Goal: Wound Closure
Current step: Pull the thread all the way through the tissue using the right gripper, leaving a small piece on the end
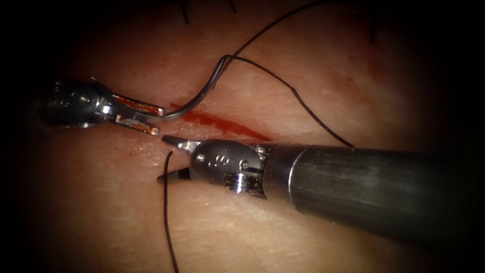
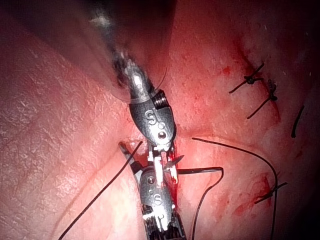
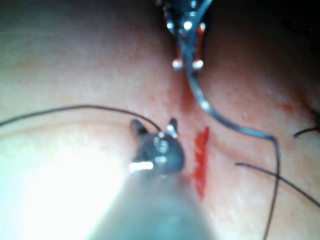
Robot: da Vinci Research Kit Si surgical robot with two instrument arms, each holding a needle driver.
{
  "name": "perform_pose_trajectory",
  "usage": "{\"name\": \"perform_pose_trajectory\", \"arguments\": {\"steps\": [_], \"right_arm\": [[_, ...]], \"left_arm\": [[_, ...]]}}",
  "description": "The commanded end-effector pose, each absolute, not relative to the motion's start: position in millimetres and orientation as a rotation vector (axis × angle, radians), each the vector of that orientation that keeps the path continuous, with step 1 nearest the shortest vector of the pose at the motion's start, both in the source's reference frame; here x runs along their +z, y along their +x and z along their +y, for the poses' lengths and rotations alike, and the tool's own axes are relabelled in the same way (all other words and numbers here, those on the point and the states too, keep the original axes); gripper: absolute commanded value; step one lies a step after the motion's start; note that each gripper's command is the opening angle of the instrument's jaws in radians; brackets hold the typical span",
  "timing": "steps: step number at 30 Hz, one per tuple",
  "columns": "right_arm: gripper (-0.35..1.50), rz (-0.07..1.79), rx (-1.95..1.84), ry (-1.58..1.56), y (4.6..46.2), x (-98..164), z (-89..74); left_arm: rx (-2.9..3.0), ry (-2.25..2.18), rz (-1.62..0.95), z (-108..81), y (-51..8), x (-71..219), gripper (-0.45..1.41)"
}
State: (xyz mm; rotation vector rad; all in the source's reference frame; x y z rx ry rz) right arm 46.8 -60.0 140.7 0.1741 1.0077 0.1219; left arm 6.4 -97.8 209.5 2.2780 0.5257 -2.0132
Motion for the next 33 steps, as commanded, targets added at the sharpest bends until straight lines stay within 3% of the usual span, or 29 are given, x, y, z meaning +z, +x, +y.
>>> {"name": "perform_pose_trajectory", "arguments": {"steps": [1,3,4,5,6,33], "right_arm": [[1.09,1.005,0.120,0.172,47.7,142,-60.1],[0.82,1.005,0.117,0.171,47.7,142,-60.2],[0.54,1.011,0.112,0.178,47.6,142,-60.2],[-0.04,1.027,0.099,0.195,47.3,142,-60.4],[-0.35,1.029,0.091,0.202,47.1,142,-60.5],[-0.35,1.064,-0.050,0.250,45.1,132,-75.7]], "left_arm": [[-2.012,2.280,0.529,-98.5,5.9,210,-0.45],[-2.012,2.280,0.528,-98.5,5.9,210,-0.45],[-2.012,2.280,0.528,-98.5,5.9,210,-0.45],[-2.013,2.280,0.528,-98.5,5.9,210,-0.45],[-2.013,2.280,0.528,-98.5,5.9,210,-0.45],[-2.014,2.279,0.520,-99.1,5.0,210,-0.45]]}}
